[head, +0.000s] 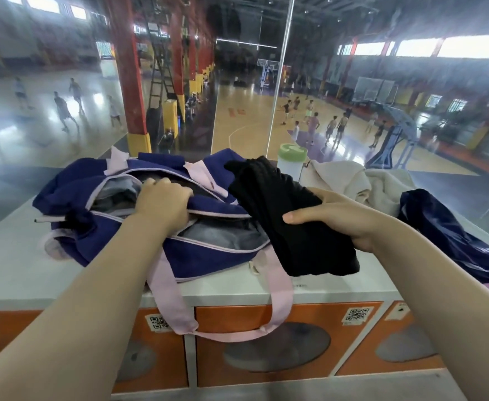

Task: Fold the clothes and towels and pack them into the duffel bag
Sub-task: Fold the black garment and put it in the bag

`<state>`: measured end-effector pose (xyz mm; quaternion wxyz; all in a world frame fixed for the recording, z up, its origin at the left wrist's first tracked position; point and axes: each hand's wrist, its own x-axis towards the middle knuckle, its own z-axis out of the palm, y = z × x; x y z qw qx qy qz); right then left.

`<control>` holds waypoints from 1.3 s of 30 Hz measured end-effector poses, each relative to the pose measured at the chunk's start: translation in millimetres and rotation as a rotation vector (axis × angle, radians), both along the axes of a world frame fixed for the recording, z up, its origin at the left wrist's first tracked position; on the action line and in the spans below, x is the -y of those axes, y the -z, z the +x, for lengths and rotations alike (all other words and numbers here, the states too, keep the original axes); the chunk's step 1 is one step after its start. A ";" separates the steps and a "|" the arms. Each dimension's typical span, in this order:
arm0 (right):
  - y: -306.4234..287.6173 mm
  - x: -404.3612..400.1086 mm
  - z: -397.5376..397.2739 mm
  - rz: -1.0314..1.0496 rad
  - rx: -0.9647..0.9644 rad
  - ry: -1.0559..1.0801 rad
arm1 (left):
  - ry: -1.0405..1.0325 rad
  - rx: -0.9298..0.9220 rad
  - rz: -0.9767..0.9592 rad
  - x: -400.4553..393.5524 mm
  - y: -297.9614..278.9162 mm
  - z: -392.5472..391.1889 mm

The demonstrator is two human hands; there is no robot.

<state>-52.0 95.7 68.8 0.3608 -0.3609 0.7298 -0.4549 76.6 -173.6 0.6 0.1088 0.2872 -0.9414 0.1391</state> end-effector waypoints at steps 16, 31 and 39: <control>-11.9 -3.5 -1.0 0.090 -0.091 -0.134 | -0.168 -0.276 0.303 -8.8 -53.3 -31.6; 37.4 134.5 55.0 0.164 -0.859 0.204 | -0.017 -0.504 0.066 -5.9 -76.3 -39.8; 58.7 194.2 -3.9 0.417 -0.790 0.177 | 0.036 -0.585 0.033 -4.1 -76.7 -36.8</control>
